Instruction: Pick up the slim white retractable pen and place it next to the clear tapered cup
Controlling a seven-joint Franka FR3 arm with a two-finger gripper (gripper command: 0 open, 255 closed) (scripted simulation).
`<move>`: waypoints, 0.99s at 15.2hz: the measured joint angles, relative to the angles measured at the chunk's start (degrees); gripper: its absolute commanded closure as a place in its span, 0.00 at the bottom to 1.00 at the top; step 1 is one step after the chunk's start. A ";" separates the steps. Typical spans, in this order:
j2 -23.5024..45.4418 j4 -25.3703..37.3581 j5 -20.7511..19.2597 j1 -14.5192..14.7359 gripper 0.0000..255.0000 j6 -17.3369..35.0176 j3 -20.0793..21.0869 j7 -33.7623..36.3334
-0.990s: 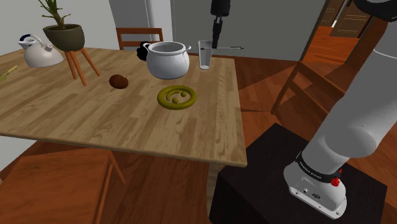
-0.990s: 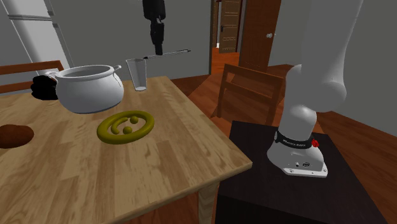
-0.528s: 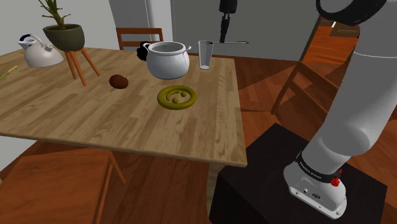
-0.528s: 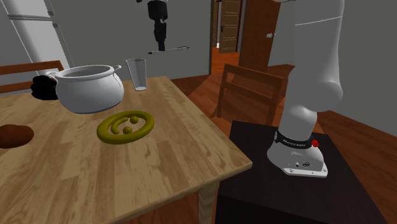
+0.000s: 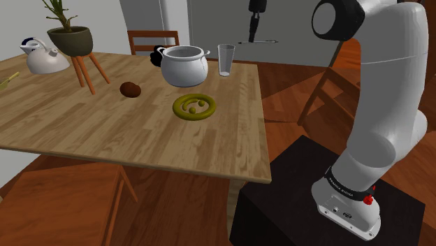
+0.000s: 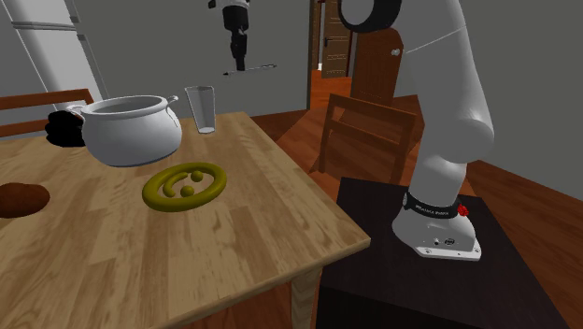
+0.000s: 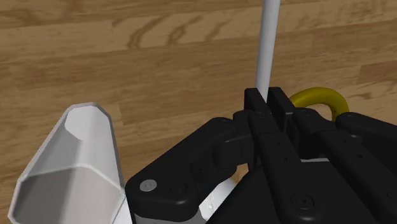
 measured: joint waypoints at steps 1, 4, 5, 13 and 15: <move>0.07 -0.60 -0.06 -0.11 1.00 0.56 -0.07 -0.41; -0.60 -3.74 -0.36 0.23 1.00 2.95 -0.18 -1.10; -1.15 -5.48 -0.54 0.50 1.00 4.11 -0.23 -1.32; -2.90 -14.39 -1.13 1.69 1.00 11.17 -0.32 -2.57; -3.08 -16.13 -1.20 1.82 1.00 12.66 -0.34 -2.95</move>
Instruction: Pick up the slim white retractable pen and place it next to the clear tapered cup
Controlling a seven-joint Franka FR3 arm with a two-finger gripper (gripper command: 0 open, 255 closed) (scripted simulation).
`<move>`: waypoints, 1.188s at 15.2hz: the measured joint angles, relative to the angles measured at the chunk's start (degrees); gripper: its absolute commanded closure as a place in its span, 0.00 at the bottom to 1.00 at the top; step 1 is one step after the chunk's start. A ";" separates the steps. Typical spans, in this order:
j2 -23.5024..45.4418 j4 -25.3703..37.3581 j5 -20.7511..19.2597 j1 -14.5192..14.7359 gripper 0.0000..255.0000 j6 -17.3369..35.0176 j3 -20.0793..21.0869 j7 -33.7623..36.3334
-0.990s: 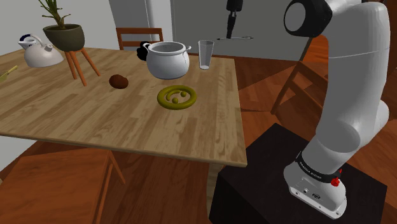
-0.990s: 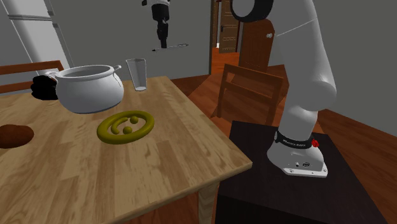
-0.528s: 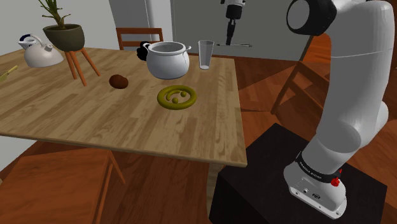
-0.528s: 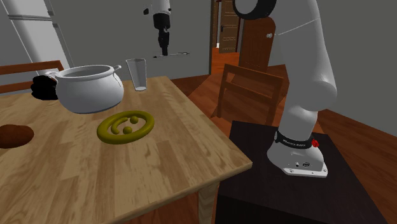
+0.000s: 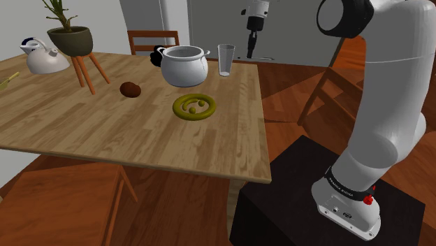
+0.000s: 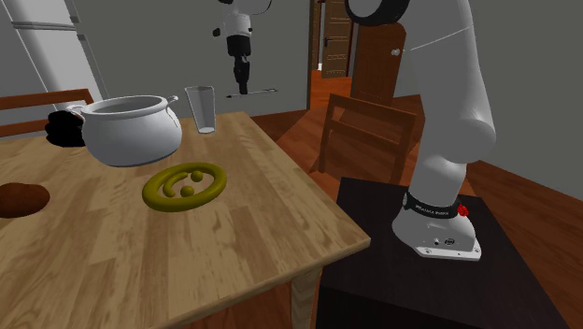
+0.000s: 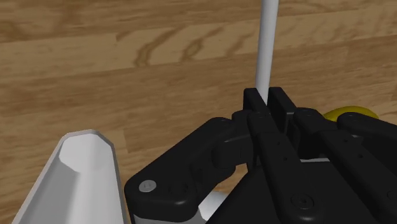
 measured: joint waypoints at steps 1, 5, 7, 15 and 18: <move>-0.18 -1.03 -0.05 0.11 1.00 0.83 -0.01 -0.15; -0.04 -3.90 -0.01 0.38 1.00 3.78 0.03 -0.71; -0.33 -5.92 -0.05 0.61 1.00 5.47 0.04 -0.99; 0.34 -11.15 0.29 1.07 1.00 11.25 0.23 -2.07; 0.48 -13.06 0.41 1.19 1.00 13.23 0.27 -2.52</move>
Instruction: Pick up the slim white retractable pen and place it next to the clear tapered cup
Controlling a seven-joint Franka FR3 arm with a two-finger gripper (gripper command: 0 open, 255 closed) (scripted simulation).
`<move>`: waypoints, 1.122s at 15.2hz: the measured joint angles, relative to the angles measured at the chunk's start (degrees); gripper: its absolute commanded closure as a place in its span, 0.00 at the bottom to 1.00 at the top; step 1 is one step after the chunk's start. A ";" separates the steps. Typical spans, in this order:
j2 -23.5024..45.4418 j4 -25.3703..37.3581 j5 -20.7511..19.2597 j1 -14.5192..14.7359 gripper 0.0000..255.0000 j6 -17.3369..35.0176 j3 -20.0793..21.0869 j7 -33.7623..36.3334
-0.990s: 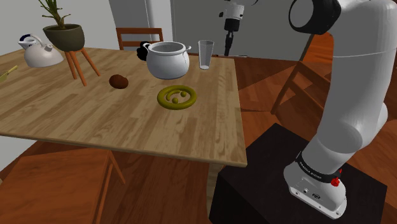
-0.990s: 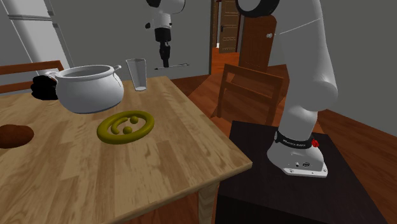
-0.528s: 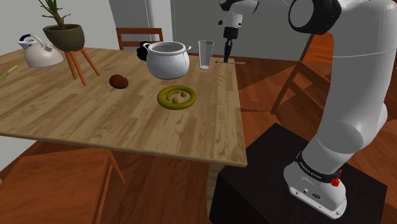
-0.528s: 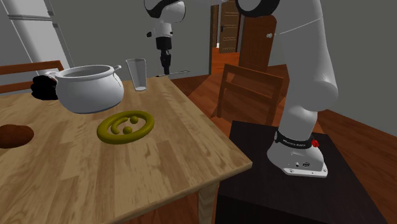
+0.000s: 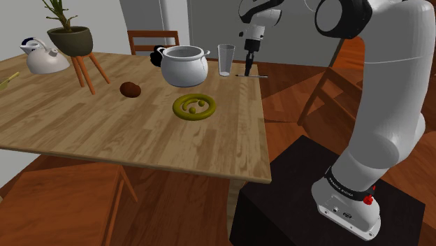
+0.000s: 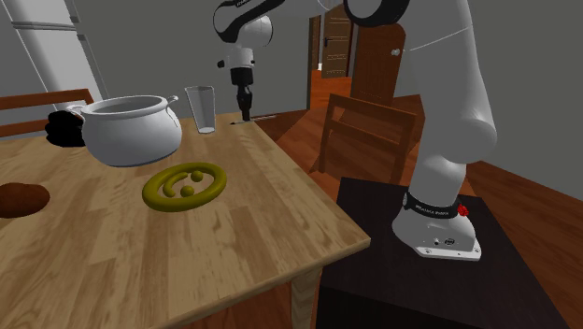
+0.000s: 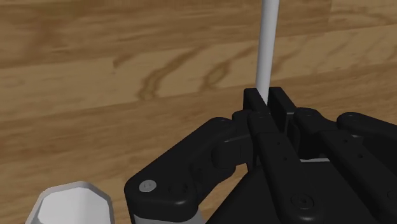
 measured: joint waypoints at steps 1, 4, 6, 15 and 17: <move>0.37 -0.16 0.11 -0.02 1.00 0.51 0.05 -0.12; 1.21 -1.36 0.42 0.00 1.00 2.47 0.17 -0.59; 1.70 -2.16 0.60 -0.04 1.00 3.68 0.22 -0.96; 2.75 -4.20 1.07 0.01 1.00 6.68 0.41 -1.71; 2.75 -4.21 1.07 0.01 1.00 6.69 0.41 -1.72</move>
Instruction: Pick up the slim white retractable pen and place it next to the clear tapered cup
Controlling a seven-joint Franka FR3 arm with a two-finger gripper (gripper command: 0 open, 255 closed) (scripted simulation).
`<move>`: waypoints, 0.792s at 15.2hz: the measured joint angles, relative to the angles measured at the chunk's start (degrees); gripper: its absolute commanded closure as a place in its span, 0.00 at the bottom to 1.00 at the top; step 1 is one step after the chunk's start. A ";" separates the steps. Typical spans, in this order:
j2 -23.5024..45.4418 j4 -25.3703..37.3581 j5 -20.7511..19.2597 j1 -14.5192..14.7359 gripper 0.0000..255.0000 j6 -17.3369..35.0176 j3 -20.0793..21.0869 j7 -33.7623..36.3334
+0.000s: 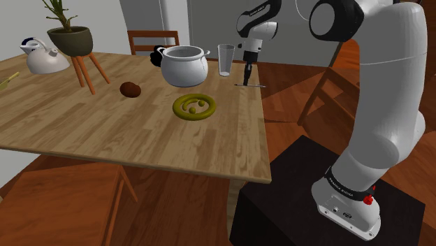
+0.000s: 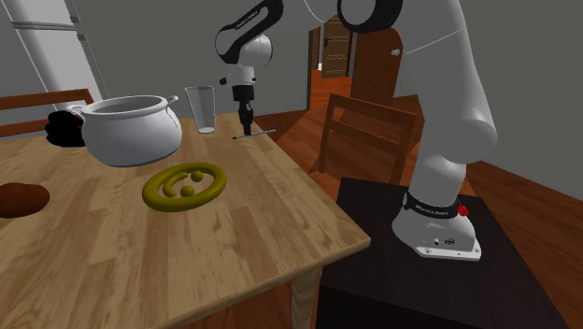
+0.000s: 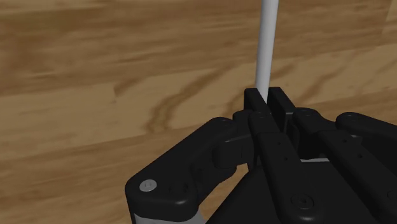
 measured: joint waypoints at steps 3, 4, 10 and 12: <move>0.00 0.00 0.00 0.00 0.00 0.00 0.00 0.00; 0.00 0.00 0.00 0.00 0.00 0.00 0.00 0.00; -0.16 3.54 -0.38 -0.70 0.00 -3.65 -0.32 0.21; -0.28 5.97 -0.57 -0.99 0.00 -6.14 -0.43 0.62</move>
